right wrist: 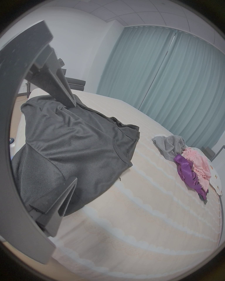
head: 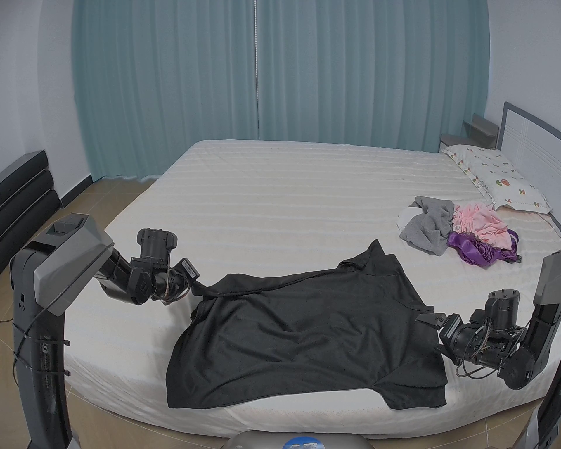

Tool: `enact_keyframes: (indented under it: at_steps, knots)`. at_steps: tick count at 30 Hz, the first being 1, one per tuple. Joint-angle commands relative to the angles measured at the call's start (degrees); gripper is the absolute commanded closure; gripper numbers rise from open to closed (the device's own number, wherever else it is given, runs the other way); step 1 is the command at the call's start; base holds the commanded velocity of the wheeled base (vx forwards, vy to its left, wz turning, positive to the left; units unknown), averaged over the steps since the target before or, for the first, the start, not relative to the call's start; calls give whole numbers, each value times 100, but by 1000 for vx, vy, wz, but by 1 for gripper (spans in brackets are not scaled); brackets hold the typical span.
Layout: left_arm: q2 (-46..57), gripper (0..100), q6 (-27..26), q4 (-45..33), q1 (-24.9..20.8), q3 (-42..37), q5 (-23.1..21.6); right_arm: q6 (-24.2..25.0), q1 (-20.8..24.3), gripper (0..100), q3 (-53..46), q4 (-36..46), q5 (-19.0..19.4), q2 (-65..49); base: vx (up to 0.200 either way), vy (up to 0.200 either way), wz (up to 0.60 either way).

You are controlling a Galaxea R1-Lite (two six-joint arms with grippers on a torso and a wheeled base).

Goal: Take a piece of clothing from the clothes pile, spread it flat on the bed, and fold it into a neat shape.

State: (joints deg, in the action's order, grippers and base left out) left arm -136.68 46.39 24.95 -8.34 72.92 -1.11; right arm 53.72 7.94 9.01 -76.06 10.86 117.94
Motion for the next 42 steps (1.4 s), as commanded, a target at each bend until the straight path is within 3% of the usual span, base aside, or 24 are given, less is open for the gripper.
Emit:
enact_keyframes:
  at_steps: [1,8,13,18,26,33,40,42]
  knots:
    - [-96,100,160,-17,78,460,93,-2,-20,0,-4,-6,4,18,0,0,0]
    - [-377,100,169,-52,175,1215,155,-2,-55,0,22,-14,-5,80,0,0,0]
    - [-781,100,160,-61,271,1927,542,-2,-55,0,-4,-199,-14,194,0,0,0]
    - [-1115,100,160,-96,333,2560,586,-2,-55,0,-4,-384,-49,370,0,0,0]
    - [-1229,100,125,-105,368,2938,586,-46,-55,0,180,-885,-84,528,0,0,0]
    - [-1194,100,-77,-333,394,3096,673,-108,-3,0,1217,-797,-102,1073,0,0,0]
    - [-1247,100,-86,-676,421,3386,726,-433,-170,0,3001,698,-102,1222,0,0,0]
    - [-1300,100,-68,-702,403,3386,735,-468,-170,0,3898,1515,-102,1328,0,0,0]
